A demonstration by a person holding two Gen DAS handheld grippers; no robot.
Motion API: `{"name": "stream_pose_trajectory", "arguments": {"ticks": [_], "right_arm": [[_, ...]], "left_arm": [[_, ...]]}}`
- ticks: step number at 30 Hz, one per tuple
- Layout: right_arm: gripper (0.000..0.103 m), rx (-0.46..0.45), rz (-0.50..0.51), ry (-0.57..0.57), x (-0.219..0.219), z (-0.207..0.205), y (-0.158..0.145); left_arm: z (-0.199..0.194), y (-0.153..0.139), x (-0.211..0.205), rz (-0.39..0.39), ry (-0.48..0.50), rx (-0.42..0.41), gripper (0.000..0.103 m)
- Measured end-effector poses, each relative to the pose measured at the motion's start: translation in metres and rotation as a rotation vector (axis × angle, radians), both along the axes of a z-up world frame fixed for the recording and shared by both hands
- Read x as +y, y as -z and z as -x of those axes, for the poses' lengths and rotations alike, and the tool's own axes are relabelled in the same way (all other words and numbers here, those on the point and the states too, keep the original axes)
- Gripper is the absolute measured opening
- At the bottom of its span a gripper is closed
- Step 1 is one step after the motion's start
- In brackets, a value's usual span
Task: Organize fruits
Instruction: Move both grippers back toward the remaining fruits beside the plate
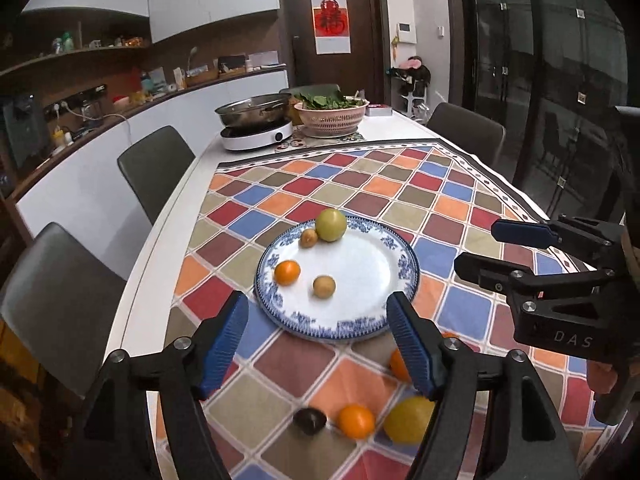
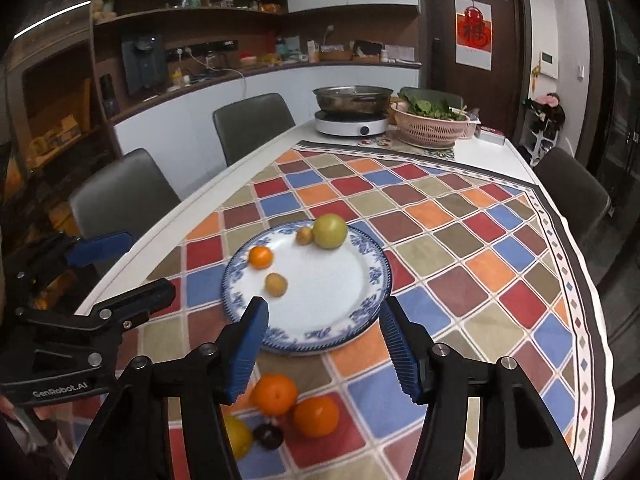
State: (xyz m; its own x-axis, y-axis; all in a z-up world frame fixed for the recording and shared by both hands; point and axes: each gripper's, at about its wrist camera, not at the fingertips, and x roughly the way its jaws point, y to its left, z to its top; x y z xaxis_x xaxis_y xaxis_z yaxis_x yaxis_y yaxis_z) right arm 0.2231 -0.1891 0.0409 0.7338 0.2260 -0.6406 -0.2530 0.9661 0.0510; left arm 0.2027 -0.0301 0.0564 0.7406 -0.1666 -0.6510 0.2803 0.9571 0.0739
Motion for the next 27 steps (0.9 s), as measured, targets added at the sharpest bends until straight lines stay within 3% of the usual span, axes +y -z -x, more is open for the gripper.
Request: {"name": "stream_pose_trajectory", "arguments": {"ticks": [12,27], "right_arm": [[0.059,-0.006,0.012,-0.032,0.019,0.062,0.002],[0.059,0.162,0.01,-0.074,0.051,0.093,0.045]], "left_arm": [[0.065,0.01,0.021,0.021,-0.03,0.0,0.074],[0.091,0.038,0.048,-0.017,-0.017,0.039,0.074]]}}
